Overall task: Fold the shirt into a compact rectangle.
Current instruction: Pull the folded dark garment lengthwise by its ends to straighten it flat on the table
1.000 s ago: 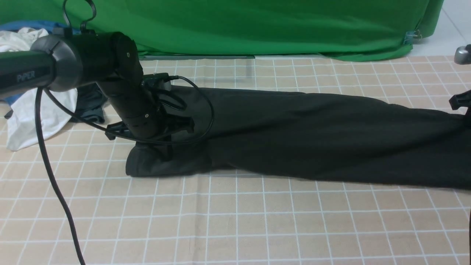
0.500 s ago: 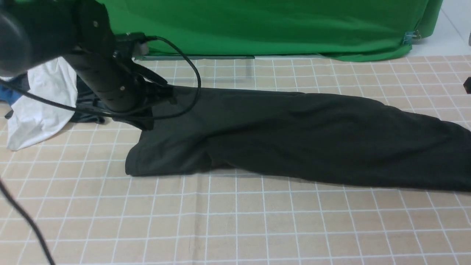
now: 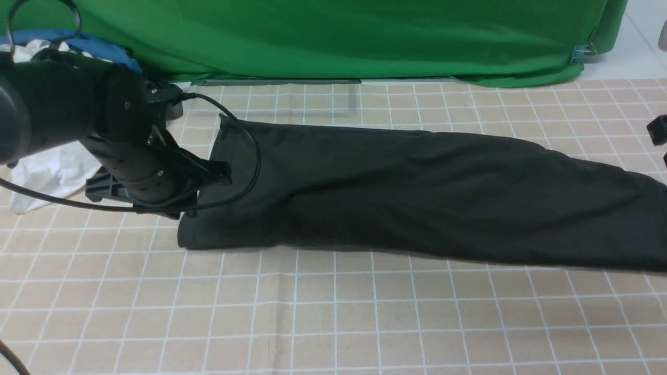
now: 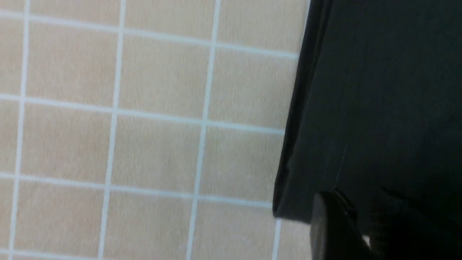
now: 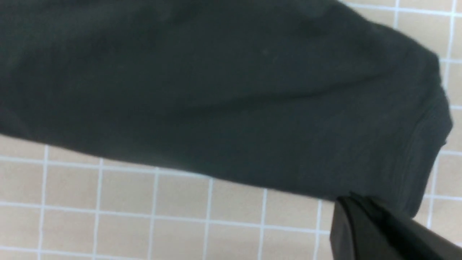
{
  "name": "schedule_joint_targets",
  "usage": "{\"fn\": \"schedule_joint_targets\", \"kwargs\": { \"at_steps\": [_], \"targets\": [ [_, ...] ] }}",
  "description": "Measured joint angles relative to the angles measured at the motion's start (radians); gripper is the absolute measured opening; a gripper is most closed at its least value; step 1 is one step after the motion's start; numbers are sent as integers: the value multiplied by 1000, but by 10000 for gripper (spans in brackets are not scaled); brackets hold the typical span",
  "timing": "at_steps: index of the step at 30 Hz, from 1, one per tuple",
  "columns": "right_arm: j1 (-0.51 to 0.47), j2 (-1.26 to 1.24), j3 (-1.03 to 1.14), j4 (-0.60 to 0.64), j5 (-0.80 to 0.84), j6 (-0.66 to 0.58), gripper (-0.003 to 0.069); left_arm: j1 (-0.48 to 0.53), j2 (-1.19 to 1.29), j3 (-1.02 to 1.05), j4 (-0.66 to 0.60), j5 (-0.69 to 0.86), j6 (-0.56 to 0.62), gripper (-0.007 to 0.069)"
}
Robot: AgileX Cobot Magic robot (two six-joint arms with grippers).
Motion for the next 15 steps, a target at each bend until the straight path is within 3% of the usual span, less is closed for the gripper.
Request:
{"fn": "schedule_joint_targets", "kwargs": {
  "at_steps": [1,2,4,5,9,13,15],
  "targets": [
    [0,0,7,0,-6,0,36,0,12,0,4,-35,-4,266],
    [0,0,7,0,-6,0,36,0,14,0,4,-35,-5,266],
    [0,0,12,0,-13,0,36,0,45,0,4,-73,-5,400],
    [0,0,12,0,-15,0,36,0,48,0,4,-75,-5,409],
    [0,-1,12,0,-30,0,36,2,116,0,4,-83,-16,563],
    [0,-1,12,0,-33,0,36,5,155,-1,-1,-89,-39,568],
    [0,-1,12,0,-34,0,36,5,157,-1,-15,-91,-42,514]
  ]
}}
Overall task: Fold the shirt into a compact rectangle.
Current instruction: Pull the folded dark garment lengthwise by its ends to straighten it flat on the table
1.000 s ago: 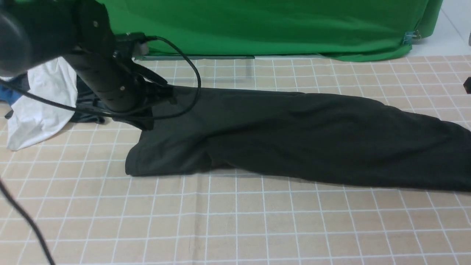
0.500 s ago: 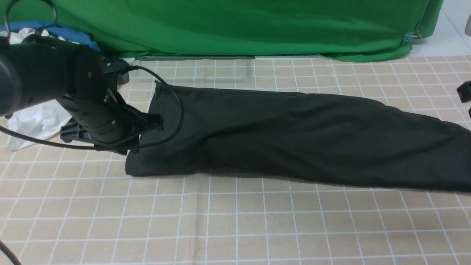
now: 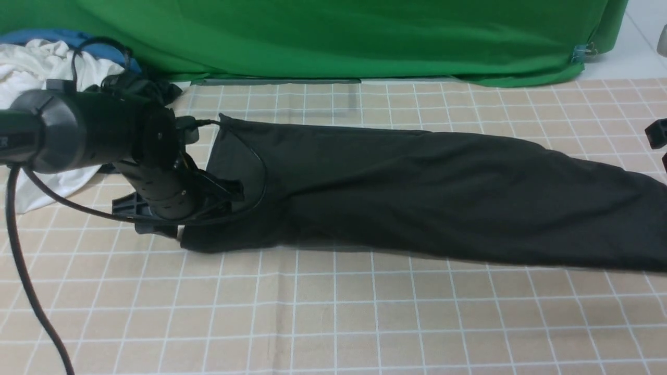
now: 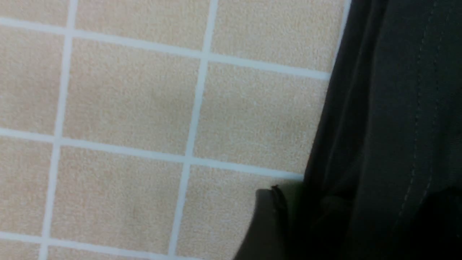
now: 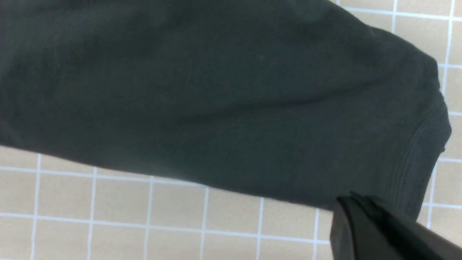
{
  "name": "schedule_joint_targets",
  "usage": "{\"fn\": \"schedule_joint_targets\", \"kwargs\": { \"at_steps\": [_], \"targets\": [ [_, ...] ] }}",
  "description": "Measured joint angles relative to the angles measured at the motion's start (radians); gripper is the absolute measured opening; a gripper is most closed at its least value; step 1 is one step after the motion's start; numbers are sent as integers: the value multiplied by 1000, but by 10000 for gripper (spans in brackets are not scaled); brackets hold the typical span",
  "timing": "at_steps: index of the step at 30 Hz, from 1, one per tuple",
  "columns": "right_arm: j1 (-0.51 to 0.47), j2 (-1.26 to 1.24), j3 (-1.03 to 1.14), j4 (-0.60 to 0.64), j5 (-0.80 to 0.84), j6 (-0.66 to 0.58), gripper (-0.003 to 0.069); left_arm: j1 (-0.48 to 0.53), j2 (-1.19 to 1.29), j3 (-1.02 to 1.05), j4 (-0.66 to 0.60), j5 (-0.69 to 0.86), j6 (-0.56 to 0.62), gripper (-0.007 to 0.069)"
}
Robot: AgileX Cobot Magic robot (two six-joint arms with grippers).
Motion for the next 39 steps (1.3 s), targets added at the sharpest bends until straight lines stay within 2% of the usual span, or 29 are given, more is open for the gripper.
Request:
{"fn": "schedule_joint_targets", "kwargs": {
  "at_steps": [1,3,4,5,6,7,11,15,17,22,24,26,31,32,33,37,39],
  "targets": [
    [0,0,0,0,0,0,36,0,1,-1,-5,0,-1,475],
    [0,0,0,0,0,0,36,0,2,-2,-23,0,-1,337],
    [0,0,0,0,0,0,36,0,2,-2,-22,1,-1,320],
    [0,0,0,-1,0,0,36,-1,1,-5,-17,6,2,197],
    [0,0,0,-4,0,0,36,-1,-3,-5,-5,8,4,132],
    [-3,0,0,-4,-1,0,36,-2,-7,-5,15,16,4,101],
    [-37,17,0,-3,12,8,43,2,-44,-8,122,79,1,103],
    [-101,58,0,-3,38,39,110,21,-86,-11,138,102,0,103],
    [-139,110,0,0,59,53,239,38,-104,-11,127,118,0,103],
    [-146,215,0,14,63,52,504,48,-106,-11,109,127,7,103],
    [-146,268,0,16,56,52,560,48,-106,-11,100,128,7,103],
    [-146,314,0,16,43,52,577,50,-106,-11,88,131,9,103],
    [-146,406,0,16,28,53,536,49,-106,-11,55,134,37,103],
    [-146,435,0,16,28,46,487,49,-106,-11,51,134,38,103],
    [-146,439,0,16,28,42,487,49,-106,-11,51,134,39,103],
    [-153,452,-1,7,34,-5,125,49,-108,-11,49,141,47,103],
    [-156,444,-1,-5,42,-3,89,49,-112,-11,48,152,53,103]
  ]
}}
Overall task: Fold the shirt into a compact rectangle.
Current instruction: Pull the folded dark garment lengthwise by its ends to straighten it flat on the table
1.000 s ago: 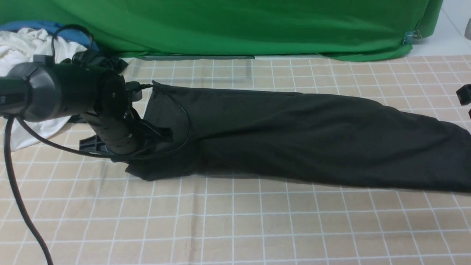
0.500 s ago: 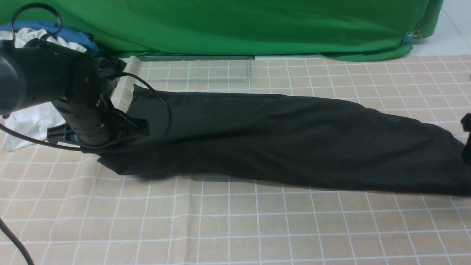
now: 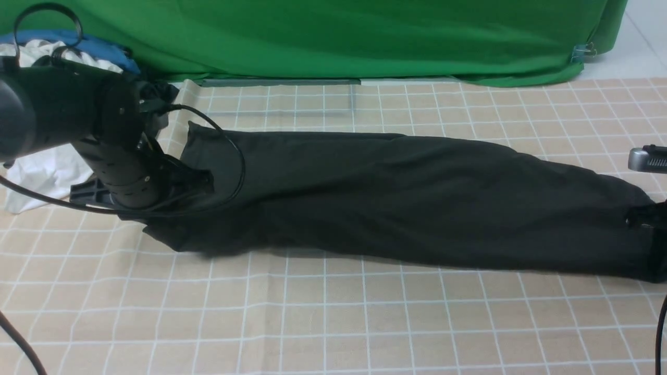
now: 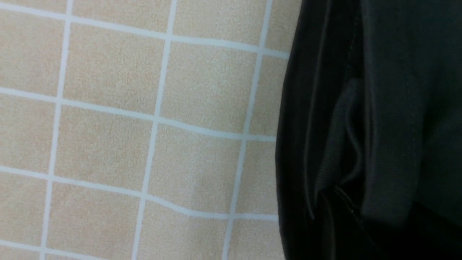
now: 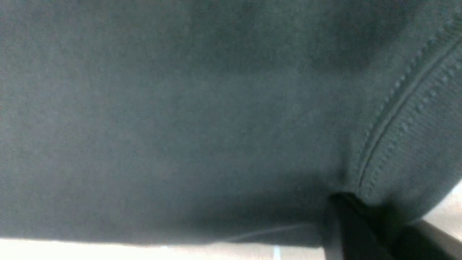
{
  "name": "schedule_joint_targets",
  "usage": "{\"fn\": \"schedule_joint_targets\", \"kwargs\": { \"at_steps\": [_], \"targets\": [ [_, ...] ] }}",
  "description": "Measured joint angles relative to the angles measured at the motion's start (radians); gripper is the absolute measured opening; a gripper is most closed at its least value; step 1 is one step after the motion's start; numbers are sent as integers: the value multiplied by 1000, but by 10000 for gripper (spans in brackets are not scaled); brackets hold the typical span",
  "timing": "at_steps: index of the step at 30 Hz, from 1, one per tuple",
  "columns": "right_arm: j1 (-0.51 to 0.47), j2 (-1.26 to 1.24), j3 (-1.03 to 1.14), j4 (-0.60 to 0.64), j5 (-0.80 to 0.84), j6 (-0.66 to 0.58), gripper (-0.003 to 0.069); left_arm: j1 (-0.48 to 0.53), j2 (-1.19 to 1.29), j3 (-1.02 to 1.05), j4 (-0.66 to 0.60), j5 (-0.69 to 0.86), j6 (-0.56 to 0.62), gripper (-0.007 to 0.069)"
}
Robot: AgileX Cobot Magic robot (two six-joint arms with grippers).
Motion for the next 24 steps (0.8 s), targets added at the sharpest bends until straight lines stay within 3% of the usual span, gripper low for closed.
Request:
{"fn": "schedule_joint_targets", "kwargs": {
  "at_steps": [5,15,19,22,23,24],
  "targets": [
    [-39,-54,0,-84,79,51,87,0,-20,0,-2,79,26,103],
    [-97,-76,0,-96,131,82,106,-1,-23,0,-72,220,58,103],
    [-97,-76,0,-116,131,89,181,-1,-23,0,-71,242,60,118],
    [-97,-76,0,-141,131,109,356,0,-23,-18,-41,269,62,210],
    [-97,-76,0,-141,130,116,367,0,-23,-20,-39,274,63,217],
    [-97,-76,-3,-142,130,142,465,0,-23,-53,-32,296,63,277]
  ]
}}
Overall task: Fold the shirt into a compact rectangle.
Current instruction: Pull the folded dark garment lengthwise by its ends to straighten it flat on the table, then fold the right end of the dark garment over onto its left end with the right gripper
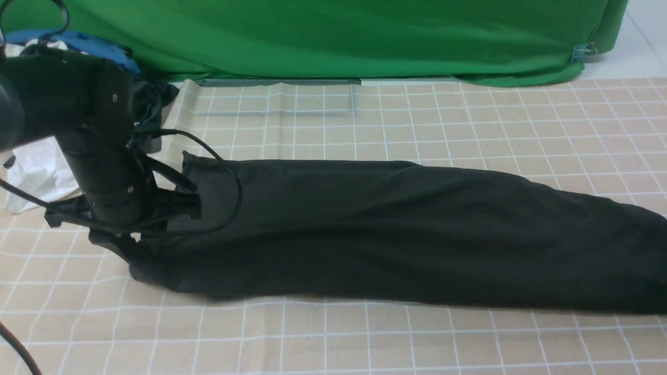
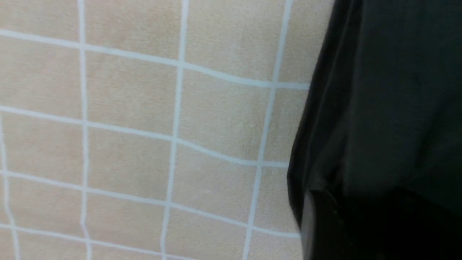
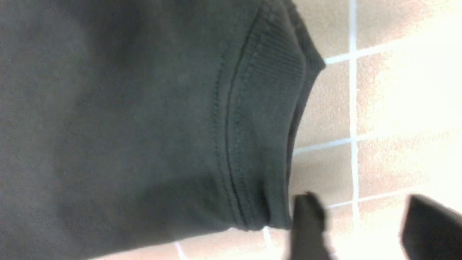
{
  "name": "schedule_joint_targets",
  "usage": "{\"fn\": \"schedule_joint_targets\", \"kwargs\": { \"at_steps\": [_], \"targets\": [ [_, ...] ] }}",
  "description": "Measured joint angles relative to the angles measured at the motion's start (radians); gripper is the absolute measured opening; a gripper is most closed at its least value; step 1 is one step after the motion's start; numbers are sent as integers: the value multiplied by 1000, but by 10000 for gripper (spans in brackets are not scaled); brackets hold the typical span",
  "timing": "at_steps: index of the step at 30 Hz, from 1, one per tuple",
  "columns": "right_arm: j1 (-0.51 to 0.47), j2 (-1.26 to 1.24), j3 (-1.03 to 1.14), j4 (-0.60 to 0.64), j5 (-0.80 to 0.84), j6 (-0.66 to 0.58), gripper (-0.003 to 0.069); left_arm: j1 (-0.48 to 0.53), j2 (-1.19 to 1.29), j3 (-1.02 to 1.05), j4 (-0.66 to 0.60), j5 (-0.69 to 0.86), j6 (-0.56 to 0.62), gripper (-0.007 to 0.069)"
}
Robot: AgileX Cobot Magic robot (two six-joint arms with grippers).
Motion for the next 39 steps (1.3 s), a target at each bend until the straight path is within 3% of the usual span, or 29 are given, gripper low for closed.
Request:
{"fn": "schedule_joint_targets", "kwargs": {
  "at_steps": [4,9,12,14,18,23,28,29,30,31,32,33,39],
  "targets": [
    [5,0,-23,14,-1,15,640,0,0,-68,2,40,1,363],
    [36,0,-28,54,-49,14,687,0,-13,-118,-94,16,50,359],
    [57,8,-28,69,-85,14,690,-6,-15,-106,-166,-9,82,290],
    [70,30,-28,75,-114,14,690,-24,-15,-80,-181,-25,99,170],
    [73,71,-28,76,-135,14,690,-31,-17,-58,-194,-32,104,41],
    [73,104,-31,70,-148,14,682,-31,-62,-55,-197,-31,104,11],
    [73,111,-36,86,-149,7,547,-31,-187,-55,-219,-29,104,11],
    [73,112,-36,96,-151,0,483,-31,-219,-55,-221,-28,104,11],
    [75,113,-36,105,-155,-6,366,-32,-258,-55,-225,-28,104,11],
    [75,113,-36,107,-155,-14,327,-32,-276,-55,-226,-26,104,11],
    [75,113,-37,113,-159,-41,160,-32,-334,-55,-231,-25,104,11],
    [75,113,-38,111,-159,-58,111,-32,-365,-55,-232,-23,104,11],
    [65,119,-87,40,-96,-57,101,-32,-498,-44,-232,-6,104,11]
  ]
}}
